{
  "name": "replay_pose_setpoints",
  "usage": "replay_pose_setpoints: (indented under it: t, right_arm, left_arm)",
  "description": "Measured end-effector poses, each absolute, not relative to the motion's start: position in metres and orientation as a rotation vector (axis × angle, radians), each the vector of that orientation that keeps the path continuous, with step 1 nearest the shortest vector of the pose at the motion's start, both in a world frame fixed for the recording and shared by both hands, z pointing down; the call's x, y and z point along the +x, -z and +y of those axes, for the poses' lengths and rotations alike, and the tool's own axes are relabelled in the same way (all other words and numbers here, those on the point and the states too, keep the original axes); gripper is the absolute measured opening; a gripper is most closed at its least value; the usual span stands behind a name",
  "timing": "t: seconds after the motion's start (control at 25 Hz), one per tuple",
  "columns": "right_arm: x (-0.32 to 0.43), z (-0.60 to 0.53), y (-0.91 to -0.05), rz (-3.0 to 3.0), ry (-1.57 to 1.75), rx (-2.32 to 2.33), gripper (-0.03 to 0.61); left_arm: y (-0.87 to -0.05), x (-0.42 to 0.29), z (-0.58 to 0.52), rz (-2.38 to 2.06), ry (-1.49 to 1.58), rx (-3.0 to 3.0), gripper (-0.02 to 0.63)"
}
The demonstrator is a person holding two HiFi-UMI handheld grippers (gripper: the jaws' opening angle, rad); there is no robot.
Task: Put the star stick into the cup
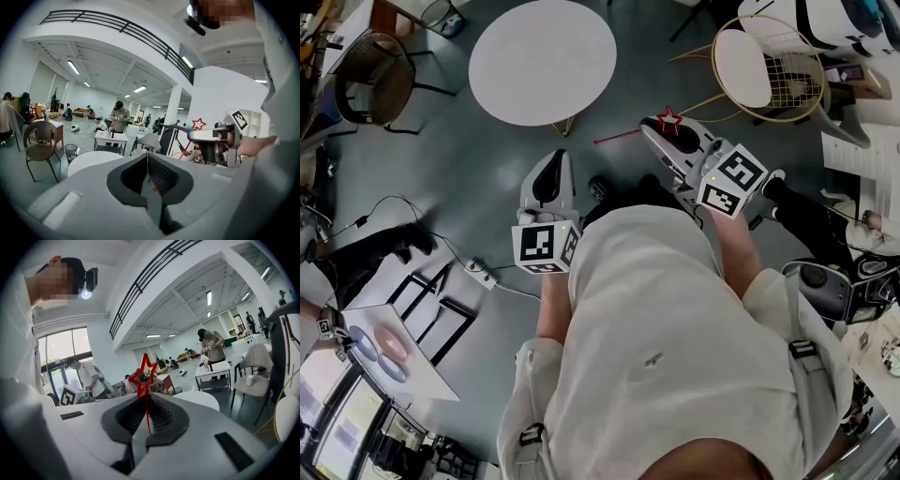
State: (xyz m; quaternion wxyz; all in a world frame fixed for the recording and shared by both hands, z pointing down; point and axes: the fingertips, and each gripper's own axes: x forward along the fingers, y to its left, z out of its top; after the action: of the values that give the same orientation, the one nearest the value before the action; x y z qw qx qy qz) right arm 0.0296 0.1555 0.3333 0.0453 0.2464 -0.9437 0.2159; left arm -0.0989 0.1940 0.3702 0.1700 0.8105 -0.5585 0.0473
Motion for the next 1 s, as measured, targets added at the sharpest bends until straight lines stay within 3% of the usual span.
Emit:
replay_pose_setpoints:
  t: [1.0]
  right_arm:
    - [0.042,0.105,-0.333,-2.901,-0.766,0.774,0.021]
  left_arm:
    - [-0.368,-0.095,0.166,-1.667,-0.161,2.241,0.012]
